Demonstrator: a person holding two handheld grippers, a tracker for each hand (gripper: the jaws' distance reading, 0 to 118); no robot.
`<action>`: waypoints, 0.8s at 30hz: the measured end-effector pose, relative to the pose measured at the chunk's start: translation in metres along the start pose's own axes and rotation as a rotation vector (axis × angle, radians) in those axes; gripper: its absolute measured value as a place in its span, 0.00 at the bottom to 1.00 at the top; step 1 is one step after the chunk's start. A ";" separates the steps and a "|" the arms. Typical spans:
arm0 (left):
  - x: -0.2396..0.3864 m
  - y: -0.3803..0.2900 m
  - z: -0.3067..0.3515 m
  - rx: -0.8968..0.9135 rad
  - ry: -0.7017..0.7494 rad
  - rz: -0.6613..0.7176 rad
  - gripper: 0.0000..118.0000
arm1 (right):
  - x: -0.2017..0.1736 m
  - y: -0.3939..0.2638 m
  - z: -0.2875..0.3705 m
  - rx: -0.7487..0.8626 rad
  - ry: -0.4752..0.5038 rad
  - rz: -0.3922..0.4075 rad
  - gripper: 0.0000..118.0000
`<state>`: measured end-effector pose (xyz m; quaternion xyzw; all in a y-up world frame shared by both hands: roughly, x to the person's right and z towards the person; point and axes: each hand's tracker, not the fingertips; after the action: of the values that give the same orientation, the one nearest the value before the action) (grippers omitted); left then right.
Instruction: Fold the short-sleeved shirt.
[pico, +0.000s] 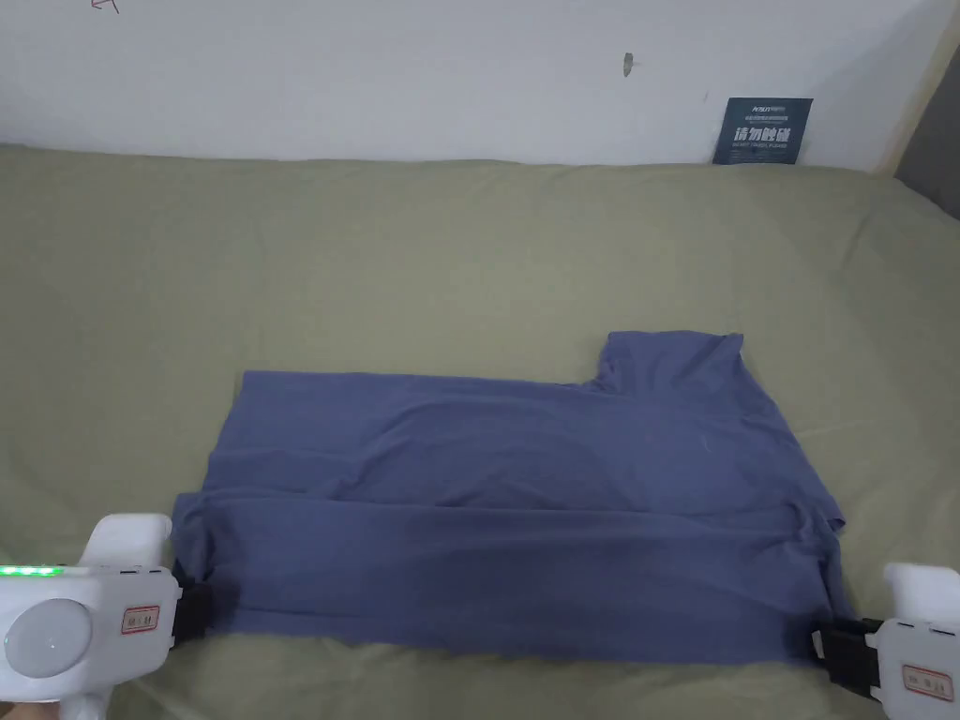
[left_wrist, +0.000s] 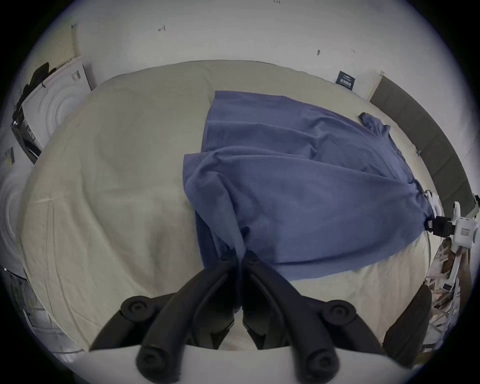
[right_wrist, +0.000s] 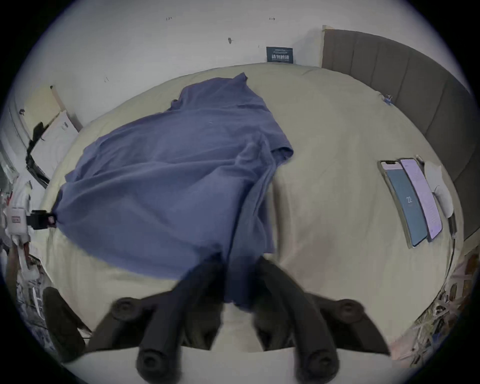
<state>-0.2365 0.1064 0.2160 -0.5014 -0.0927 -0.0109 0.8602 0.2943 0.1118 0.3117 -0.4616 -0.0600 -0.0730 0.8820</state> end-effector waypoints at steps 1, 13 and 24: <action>-0.001 -0.001 0.002 0.003 0.001 0.003 0.04 | -0.002 0.000 0.003 0.003 0.001 0.027 0.11; -0.010 -0.046 0.067 0.048 -0.006 0.020 0.04 | 0.006 -0.044 0.065 0.036 0.022 0.007 0.11; -0.012 -0.130 0.106 0.019 -0.005 0.046 0.04 | 0.003 -0.111 0.109 0.001 0.027 0.013 0.11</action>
<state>-0.2788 0.1321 0.3770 -0.4951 -0.0835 0.0110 0.8647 0.2725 0.1391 0.4637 -0.4603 -0.0448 -0.0734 0.8836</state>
